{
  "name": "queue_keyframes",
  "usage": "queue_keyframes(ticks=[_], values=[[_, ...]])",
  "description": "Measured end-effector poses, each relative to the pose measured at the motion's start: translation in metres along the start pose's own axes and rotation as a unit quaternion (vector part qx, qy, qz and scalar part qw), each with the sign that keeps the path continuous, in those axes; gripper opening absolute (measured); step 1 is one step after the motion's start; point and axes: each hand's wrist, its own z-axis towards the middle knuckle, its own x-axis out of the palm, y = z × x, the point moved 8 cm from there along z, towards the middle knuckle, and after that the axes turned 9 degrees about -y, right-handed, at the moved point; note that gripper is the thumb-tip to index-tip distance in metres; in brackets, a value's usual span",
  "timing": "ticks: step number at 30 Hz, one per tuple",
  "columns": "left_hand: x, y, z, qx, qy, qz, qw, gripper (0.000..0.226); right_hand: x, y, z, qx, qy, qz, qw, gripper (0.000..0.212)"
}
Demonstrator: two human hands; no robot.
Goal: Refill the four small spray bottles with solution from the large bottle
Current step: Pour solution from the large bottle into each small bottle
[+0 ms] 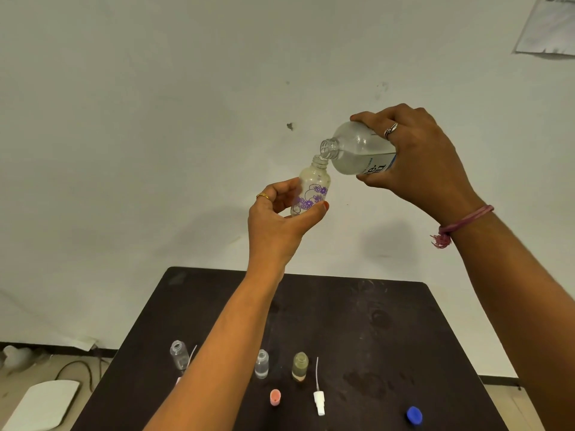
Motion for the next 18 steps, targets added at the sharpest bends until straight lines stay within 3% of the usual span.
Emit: queue_keyframes(ticks=[18], values=[[-0.0011,-0.0001,-0.0024,-0.004,0.001,-0.014,1.0,0.05,-0.0041,0.003,0.0005,-0.005,-0.005,0.002,1.0,0.069]])
